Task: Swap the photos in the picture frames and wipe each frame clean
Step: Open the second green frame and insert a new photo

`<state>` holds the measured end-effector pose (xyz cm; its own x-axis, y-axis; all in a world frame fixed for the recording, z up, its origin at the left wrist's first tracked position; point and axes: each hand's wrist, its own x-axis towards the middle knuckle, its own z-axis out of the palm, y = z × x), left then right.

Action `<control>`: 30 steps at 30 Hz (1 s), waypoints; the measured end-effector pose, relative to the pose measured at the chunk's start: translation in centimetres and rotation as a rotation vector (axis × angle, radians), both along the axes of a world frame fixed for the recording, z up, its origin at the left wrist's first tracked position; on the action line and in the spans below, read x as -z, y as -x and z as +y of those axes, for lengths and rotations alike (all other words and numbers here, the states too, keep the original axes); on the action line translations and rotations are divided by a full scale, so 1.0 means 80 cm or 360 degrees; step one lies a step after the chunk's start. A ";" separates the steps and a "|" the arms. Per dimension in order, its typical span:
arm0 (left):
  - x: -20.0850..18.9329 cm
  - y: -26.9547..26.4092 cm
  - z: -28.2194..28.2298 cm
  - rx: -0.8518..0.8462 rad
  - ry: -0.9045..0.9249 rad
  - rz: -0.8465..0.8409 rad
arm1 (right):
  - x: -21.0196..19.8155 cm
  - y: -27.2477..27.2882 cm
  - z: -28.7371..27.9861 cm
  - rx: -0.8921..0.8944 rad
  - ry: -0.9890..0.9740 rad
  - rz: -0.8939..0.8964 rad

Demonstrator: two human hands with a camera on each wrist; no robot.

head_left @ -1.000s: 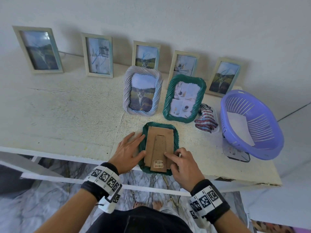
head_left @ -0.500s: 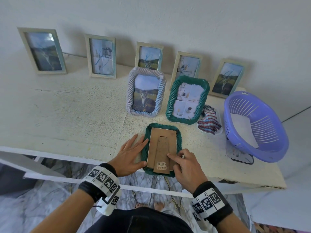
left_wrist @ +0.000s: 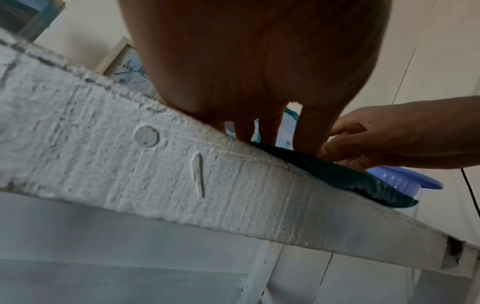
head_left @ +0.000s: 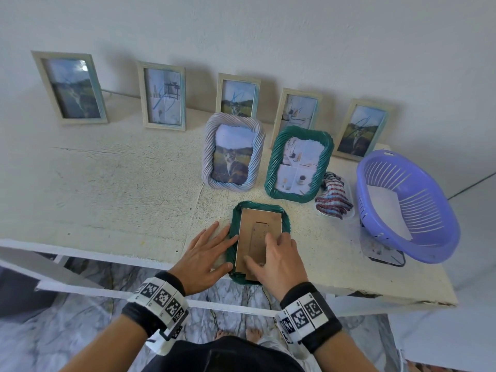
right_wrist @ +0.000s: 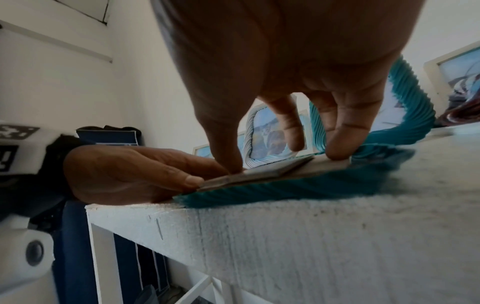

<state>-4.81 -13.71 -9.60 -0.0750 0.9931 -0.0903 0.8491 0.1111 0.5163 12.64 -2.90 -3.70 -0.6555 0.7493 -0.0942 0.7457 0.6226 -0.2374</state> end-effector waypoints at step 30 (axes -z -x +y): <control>0.010 -0.005 -0.001 -0.0063 -0.0118 0.0122 | -0.025 -0.105 0.068 0.0381 0.0197 0.0086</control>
